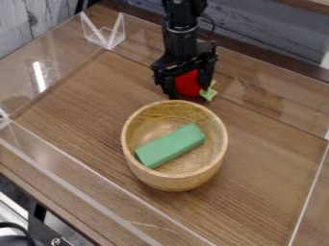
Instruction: Move the red object to the right side of the table
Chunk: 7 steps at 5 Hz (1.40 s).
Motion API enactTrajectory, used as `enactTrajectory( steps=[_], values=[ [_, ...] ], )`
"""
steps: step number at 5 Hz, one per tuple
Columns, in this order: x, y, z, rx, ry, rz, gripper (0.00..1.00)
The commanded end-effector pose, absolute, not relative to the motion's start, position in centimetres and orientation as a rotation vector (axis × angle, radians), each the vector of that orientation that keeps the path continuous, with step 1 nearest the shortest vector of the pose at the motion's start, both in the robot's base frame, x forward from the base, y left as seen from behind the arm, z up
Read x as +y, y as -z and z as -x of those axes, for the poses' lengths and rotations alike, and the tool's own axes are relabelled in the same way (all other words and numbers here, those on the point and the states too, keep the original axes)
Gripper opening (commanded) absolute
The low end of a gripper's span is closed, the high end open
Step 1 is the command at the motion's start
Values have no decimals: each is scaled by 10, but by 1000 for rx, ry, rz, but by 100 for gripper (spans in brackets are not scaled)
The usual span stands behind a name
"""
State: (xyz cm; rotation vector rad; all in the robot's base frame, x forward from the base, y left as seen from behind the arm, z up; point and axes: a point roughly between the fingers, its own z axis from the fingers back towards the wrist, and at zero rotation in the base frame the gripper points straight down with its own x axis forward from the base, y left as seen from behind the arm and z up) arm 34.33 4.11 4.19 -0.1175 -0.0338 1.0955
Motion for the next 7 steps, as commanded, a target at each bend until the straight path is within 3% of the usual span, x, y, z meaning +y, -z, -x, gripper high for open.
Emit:
enactTrajectory(
  steps=[1,7],
  values=[
    [47,-56,-357,-106,-1112,140,100],
    [47,-48,-365,-175,-1133,133,100]
  ],
)
